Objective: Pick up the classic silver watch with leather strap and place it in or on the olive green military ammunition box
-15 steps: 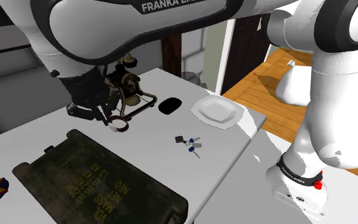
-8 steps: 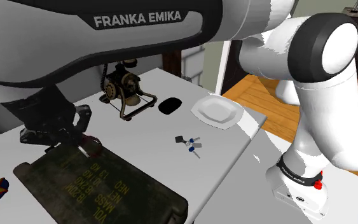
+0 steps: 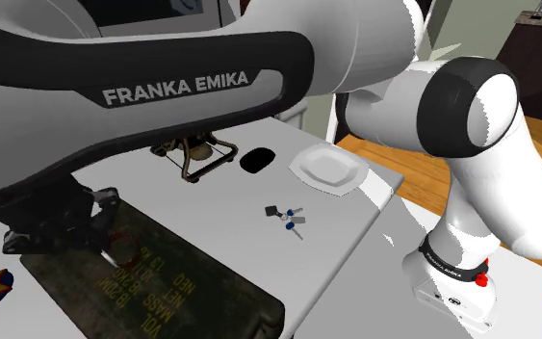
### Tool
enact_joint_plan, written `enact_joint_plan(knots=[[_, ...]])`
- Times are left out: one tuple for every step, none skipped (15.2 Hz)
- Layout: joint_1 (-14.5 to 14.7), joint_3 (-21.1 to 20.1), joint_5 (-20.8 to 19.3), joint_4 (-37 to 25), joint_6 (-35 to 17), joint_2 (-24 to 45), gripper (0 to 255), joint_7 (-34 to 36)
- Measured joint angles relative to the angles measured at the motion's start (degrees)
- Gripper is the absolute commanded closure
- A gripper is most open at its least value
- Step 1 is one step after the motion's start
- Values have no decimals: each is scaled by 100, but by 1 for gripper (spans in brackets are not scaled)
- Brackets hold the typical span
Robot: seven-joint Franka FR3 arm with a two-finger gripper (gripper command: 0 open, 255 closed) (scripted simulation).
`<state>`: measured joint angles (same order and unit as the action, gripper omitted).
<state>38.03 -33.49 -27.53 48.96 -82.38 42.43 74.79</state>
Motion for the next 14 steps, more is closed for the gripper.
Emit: enact_joint_plan(knots=[[-56, -14, 15, 160, -105, -42, 255, 25], [-107, -28, 30, 320, -205, -89, 255, 56], [-191, -49, 55, 561, -352, -163, 255, 92], [-250, -60, 68, 728, -470, -201, 255, 113], [-253, -56, 61, 771, -529, -181, 255, 130], [-275, -59, 62, 858, -602, -186, 255, 148], [-321, -64, 68, 981, -692, -210, 255, 157], [-369, -75, 79, 1142, -801, -251, 255, 188], [-379, -71, 72, 1194, -866, -235, 255, 200], [-416, -76, 77, 1309, -950, -257, 255, 215], [-437, -75, 75, 1382, -1016, -259, 255, 226], [-440, -74, 72, 1409, -1047, -252, 255, 236], [-437, -73, 70, 1415, -1057, -246, 255, 241], [-442, -74, 71, 1430, -1068, -251, 255, 244]])
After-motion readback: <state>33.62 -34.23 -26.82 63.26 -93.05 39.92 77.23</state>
